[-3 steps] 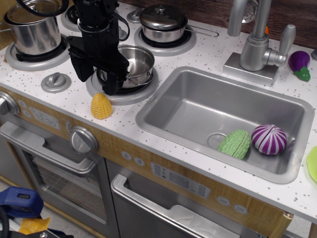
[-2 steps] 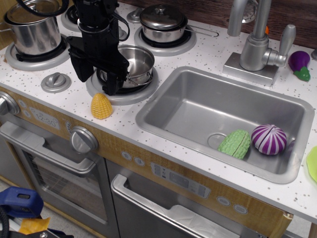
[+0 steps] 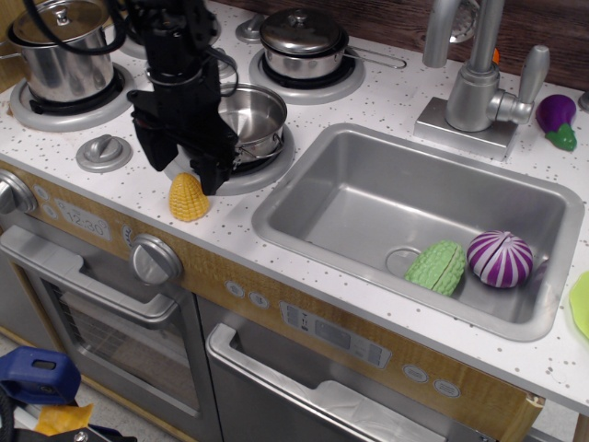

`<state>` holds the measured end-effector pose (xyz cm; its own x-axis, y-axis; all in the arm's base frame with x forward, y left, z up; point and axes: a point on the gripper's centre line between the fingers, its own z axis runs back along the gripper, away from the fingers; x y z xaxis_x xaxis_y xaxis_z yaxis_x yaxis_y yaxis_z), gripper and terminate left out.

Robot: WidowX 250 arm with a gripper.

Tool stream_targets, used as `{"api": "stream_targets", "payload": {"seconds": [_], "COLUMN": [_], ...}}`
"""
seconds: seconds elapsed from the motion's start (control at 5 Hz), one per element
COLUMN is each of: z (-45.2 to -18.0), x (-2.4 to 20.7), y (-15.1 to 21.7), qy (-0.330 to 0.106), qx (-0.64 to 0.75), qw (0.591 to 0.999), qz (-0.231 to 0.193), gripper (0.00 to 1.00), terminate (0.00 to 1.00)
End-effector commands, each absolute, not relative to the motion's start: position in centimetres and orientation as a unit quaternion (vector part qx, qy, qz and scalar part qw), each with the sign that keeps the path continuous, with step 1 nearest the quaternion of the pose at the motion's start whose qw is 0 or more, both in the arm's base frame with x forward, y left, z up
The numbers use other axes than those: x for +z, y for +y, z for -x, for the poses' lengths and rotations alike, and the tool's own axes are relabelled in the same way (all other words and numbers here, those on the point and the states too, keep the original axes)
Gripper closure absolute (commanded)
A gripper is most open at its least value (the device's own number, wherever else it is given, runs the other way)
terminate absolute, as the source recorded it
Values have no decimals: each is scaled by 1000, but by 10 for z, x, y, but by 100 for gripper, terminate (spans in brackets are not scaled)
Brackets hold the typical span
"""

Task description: Put corn in pan which is on stove

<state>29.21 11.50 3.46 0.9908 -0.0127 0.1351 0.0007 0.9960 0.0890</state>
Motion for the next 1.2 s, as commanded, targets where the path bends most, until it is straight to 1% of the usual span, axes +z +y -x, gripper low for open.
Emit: {"api": "stream_targets", "payload": {"seconds": [0.0,0.4,0.6,0.8,1.0], "z": [-297,-292,-290,-290,-292], "x": [34,21,16,14,17], "y": [133,131,132,133,132], "qy": [-93,-113,-125,-129,-131], "qx": [13,34,48,53,49], "qw": [995,993,991,990,990], "qz": [-22,-19,-7,-6,-14], "gripper": [0,0,0,0,100], "terminate": [0,0,0,0,0]}}
